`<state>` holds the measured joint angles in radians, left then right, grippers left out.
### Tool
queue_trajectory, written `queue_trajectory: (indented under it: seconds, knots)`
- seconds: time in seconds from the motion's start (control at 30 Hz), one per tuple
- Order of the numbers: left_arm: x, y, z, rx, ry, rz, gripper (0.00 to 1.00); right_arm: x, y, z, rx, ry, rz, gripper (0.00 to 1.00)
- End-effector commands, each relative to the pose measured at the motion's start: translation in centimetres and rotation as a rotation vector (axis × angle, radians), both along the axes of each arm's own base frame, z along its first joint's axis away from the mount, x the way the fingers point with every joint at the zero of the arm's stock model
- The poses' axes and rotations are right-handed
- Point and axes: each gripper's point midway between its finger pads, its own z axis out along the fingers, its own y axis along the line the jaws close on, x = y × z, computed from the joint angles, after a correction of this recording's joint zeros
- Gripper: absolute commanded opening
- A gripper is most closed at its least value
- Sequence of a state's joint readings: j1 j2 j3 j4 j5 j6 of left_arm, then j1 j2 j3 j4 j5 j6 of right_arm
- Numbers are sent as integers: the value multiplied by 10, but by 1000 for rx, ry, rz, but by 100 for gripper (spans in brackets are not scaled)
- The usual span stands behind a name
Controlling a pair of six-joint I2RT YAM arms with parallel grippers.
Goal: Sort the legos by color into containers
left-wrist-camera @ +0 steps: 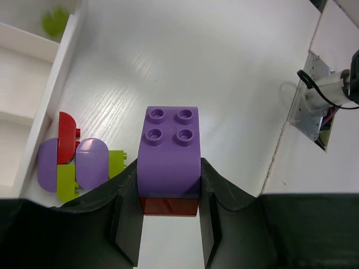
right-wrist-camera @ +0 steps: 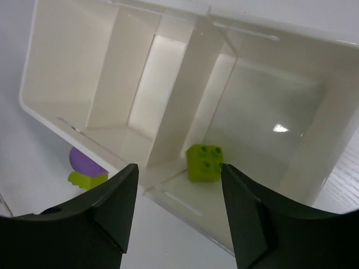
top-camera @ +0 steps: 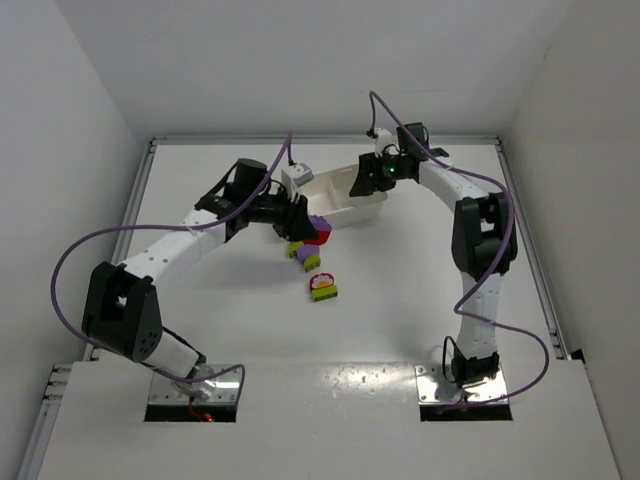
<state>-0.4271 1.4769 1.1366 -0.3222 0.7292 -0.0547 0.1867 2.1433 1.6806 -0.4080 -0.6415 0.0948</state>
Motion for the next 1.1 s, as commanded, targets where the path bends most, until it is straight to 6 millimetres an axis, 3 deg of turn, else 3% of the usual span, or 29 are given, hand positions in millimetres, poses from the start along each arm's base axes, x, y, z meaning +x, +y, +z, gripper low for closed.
queue_trajectory:
  seconds: [0.0, 0.1, 0.13, 0.17, 0.2, 0.3, 0.33, 0.4, 0.47, 0.5, 0.67, 1.07]
  knots:
    - [11, -3, 12, -32, -55, -41, 7, 15, 4, 33, 5, -113, 22, 62]
    - [-3, -13, 11, -89, -20, -149, 7, -4, 15, 80, 94, -164, 88, 65]
    - [-6, -15, 8, -98, -1, -167, 7, -20, 20, 86, 140, -143, 135, 67]
    - [-10, -16, 11, -116, 6, -189, 7, -32, 21, 108, 185, -166, 171, 67]
    - [-19, -20, 10, -153, 46, -245, 7, -57, 23, 117, 297, -127, 264, 67]
    - [-27, -23, 13, -191, 63, -301, 7, -100, 22, 138, 442, -87, 394, 67]
    - [-30, -24, 12, -203, 77, -317, 7, -124, 23, 147, 506, -62, 450, 67]
    - [-32, -28, 13, -212, 75, -342, 7, -148, 26, 155, 559, -50, 506, 67]
    - [-37, -36, 28, -241, 55, -392, 7, -175, 31, 151, 567, -36, 536, 67]
    - [-37, -36, 28, -241, 55, -392, 7, -177, 30, 156, 566, -52, 541, 67]
    - [-43, -48, 49, -268, 28, -440, 7, -199, 37, 145, 554, -28, 568, 67]
    - [-51, -66, 53, -261, 11, -482, 8, -222, 48, 140, 459, -59, 636, 68]
